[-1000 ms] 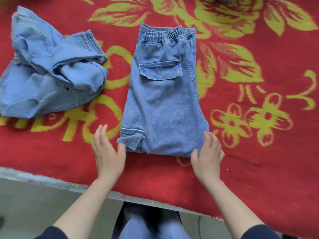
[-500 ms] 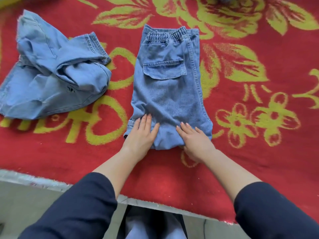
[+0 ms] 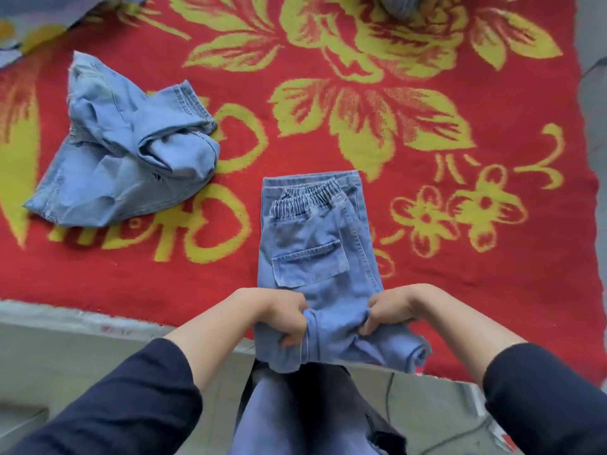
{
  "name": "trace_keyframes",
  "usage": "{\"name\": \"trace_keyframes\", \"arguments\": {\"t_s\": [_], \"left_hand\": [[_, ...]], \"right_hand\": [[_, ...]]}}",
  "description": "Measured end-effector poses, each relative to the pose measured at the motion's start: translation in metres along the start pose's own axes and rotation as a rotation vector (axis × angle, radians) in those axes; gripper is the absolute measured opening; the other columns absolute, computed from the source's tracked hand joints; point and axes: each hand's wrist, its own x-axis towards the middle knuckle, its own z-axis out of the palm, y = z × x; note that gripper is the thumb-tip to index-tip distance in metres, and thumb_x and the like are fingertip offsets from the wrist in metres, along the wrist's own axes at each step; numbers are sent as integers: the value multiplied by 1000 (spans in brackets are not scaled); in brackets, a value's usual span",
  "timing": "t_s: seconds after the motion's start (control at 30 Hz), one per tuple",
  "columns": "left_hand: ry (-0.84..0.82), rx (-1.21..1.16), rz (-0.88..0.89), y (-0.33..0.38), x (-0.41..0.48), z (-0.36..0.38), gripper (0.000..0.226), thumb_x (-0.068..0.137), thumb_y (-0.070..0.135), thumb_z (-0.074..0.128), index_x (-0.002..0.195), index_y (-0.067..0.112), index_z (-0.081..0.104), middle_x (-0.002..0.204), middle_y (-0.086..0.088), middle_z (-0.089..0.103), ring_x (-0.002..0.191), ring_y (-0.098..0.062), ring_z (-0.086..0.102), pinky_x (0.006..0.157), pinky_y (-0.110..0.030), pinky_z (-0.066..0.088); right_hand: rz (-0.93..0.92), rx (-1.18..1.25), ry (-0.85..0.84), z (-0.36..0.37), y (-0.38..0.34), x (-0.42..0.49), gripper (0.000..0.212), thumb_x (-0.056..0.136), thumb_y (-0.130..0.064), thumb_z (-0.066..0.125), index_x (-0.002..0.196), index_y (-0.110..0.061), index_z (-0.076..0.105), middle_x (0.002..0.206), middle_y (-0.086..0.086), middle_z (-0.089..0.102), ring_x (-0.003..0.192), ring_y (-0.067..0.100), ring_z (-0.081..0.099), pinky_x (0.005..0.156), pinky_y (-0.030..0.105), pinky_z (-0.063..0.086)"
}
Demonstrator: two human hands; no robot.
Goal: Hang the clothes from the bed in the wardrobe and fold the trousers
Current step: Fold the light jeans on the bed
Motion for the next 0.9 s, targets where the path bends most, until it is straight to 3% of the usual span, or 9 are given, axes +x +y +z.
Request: {"name": "trace_keyframes", "arguments": {"t_s": [0.07,0.17,0.27,0.4,0.5,0.6,0.7,0.8,0.9], "left_hand": [[-70,-90,-41,-3,0,-6,21,44,14,62,63,22,58,71,-1,62,69,-26,60,59,-32,48],[-40,-231,-42,-18,2,-31,39,38,17,62,76,20,64,85,-13,66,76,-29,59,64,-39,45],[14,-380,-8,-33,-2,-65,68,29,22,62,96,6,64,89,-16,65,76,-29,57,66,-43,42],[253,-418,6,-46,-7,-118,41,34,24,60,70,7,64,70,-7,60,66,-22,54,61,-37,42],[507,-268,-19,-50,-1,-150,22,48,33,56,64,18,54,61,3,54,59,-20,48,55,-31,39],[778,8,-73,-56,18,-153,27,74,30,55,101,29,60,100,2,65,95,-24,58,76,-36,48],[960,140,-150,-59,39,-129,47,94,31,48,140,29,39,147,-1,37,138,-22,27,111,-54,25],[1089,63,-109,-51,54,-89,62,94,45,42,150,31,19,160,-6,1,147,-22,-5,112,-61,8],[1126,-249,-156,-46,60,-62,87,87,55,50,152,31,-3,157,-8,-18,146,-26,-13,113,-58,10]], "right_hand": [[2,31,-7,-7,1,-3,29,77,-40,74,87,-12,72,76,-1,64,69,17,59,64,29,47],[-57,-24,212,-38,-4,-8,32,70,-47,79,78,-16,73,77,-6,67,75,13,62,74,29,51],[-149,-10,371,-77,-14,-14,27,71,-40,79,73,-14,71,65,-9,62,65,9,57,61,26,45],[-176,-213,673,-119,-35,-14,36,82,-36,67,61,-13,49,56,-5,48,56,16,46,48,29,29],[-111,-307,975,-134,-44,3,25,91,-36,54,74,-20,44,79,0,55,84,29,55,63,33,33],[-47,-314,1072,-135,-43,30,17,98,-28,41,109,-19,51,115,3,57,113,27,48,87,45,34],[0,-270,941,-129,-36,57,39,100,-37,34,135,-20,41,150,3,36,141,23,26,107,54,23],[-8,-280,943,-121,-32,75,52,101,-46,29,147,-23,28,160,-1,16,148,19,6,112,57,11],[-39,-298,1003,-118,-34,84,57,100,-48,28,151,-23,20,161,-4,11,149,16,3,114,54,5]]}}
